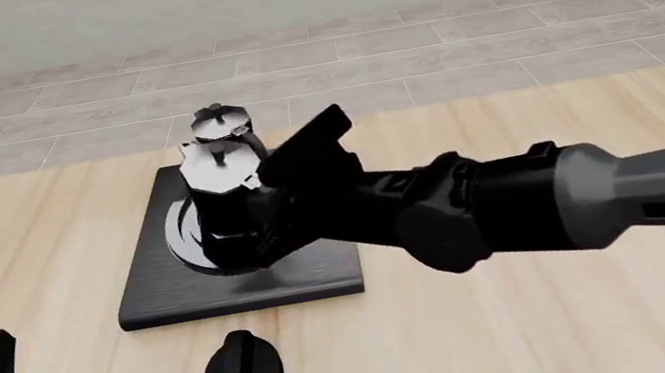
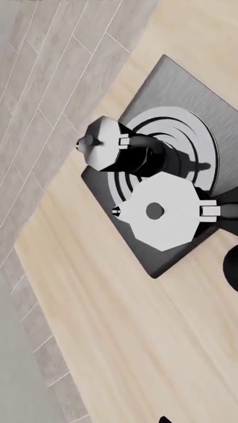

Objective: Put both moka pots on the stove.

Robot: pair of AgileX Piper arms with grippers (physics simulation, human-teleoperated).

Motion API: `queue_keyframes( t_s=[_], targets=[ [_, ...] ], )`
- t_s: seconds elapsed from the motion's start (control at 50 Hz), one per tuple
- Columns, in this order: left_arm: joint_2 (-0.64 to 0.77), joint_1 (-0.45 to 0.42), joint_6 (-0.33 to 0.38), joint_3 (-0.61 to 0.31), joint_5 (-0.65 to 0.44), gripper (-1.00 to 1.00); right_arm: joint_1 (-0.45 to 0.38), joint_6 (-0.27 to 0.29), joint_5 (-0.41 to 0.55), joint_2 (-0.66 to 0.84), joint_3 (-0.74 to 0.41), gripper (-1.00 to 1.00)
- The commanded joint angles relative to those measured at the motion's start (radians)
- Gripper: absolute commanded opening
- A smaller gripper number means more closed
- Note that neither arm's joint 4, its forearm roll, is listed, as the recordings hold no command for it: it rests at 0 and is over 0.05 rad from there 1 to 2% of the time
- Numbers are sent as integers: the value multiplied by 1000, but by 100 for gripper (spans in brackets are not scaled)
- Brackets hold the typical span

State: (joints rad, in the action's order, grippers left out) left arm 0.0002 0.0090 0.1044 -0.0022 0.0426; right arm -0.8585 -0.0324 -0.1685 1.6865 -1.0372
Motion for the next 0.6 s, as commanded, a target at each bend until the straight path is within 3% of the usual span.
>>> queue_keyframes(
  t_s=[0.02,0.6],
  targets=[
    [0,14,-3,-2,2,100,-15,-13,23,-49,-52,-100],
    [0,17,-8,-1,4,100,-19,-6,23,14,-98,-100]
  ],
)
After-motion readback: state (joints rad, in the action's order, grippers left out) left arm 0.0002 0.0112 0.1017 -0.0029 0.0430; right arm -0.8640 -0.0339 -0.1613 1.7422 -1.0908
